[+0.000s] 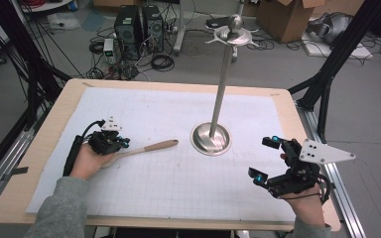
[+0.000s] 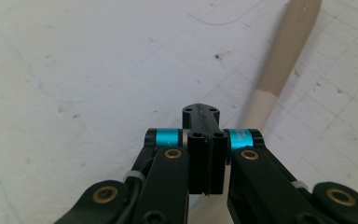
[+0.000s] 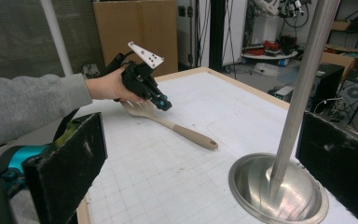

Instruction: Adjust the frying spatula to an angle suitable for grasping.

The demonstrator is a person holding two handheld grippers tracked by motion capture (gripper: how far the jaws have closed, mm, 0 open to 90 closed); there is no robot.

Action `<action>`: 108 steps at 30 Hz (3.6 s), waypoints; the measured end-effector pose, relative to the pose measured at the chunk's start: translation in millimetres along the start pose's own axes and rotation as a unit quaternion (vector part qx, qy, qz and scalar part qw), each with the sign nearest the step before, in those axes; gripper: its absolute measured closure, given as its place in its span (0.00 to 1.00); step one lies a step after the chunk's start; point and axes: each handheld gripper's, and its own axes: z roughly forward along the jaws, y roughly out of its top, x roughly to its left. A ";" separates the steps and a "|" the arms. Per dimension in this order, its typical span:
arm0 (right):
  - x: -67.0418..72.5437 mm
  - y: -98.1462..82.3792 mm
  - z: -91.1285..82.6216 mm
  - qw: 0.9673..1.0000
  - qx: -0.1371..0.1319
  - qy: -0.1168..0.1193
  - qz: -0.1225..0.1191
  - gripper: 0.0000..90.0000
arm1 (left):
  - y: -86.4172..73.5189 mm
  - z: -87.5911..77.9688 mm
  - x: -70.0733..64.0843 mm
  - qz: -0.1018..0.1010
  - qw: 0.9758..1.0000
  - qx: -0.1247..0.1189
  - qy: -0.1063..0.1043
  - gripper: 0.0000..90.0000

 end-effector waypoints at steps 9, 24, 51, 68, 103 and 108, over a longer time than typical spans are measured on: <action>0.0 0.6 -0.6 1.000 -0.004 0.001 -0.004 0.01 | -1.8 9.2 0.4 -0.002 1.000 0.029 -0.001 1.00; 0.6 0.6 -1.3 1.000 -0.002 0.000 -0.001 0.01 | -4.3 12.9 0.5 -0.020 0.999 0.044 -0.024 1.00; 1.5 1.4 1.7 1.000 0.000 0.005 -0.003 0.01 | -29.7 -8.9 -6.2 -0.063 0.997 0.023 -0.035 1.00; 2.9 2.9 2.8 1.000 0.000 0.006 -0.007 0.01 | -53.1 -32.9 -11.6 -0.069 0.997 0.010 -0.023 1.00; 3.0 5.8 3.4 1.000 -0.005 0.012 -0.012 0.01 | -7.2 13.0 -86.7 0.032 0.994 -0.055 -0.093 1.00; 2.4 5.7 0.8 1.000 -0.009 0.012 -0.009 0.01 | -3.5 27.5 -91.0 0.033 0.995 -0.044 -0.083 1.00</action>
